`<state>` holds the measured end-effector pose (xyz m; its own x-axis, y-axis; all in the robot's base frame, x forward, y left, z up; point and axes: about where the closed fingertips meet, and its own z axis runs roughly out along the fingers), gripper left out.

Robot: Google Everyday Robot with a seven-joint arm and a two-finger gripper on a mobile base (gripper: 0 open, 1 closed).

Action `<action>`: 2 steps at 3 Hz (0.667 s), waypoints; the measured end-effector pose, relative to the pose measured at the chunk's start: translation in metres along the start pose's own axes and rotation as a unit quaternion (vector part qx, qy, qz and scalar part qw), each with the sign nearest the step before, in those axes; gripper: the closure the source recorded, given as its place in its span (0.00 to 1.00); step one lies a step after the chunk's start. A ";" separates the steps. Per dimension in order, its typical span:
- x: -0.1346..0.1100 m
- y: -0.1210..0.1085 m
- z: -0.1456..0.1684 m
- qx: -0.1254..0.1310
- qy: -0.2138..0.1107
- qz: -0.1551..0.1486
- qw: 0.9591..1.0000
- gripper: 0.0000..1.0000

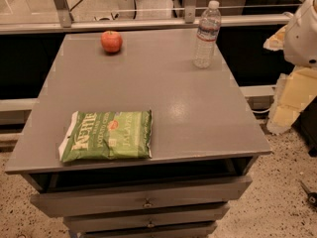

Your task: Move water bottle near green jalapeno chip bag

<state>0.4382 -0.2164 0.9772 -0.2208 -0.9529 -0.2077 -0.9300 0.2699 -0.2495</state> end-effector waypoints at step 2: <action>0.002 -0.008 0.005 0.017 -0.015 0.008 1.000 0.00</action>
Offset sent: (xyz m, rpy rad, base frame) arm 0.0348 -0.0158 -0.0185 0.1061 -0.1418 -0.0629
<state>0.4463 -0.2195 0.9738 -0.2264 -0.9441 -0.2395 -0.9159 0.2901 -0.2776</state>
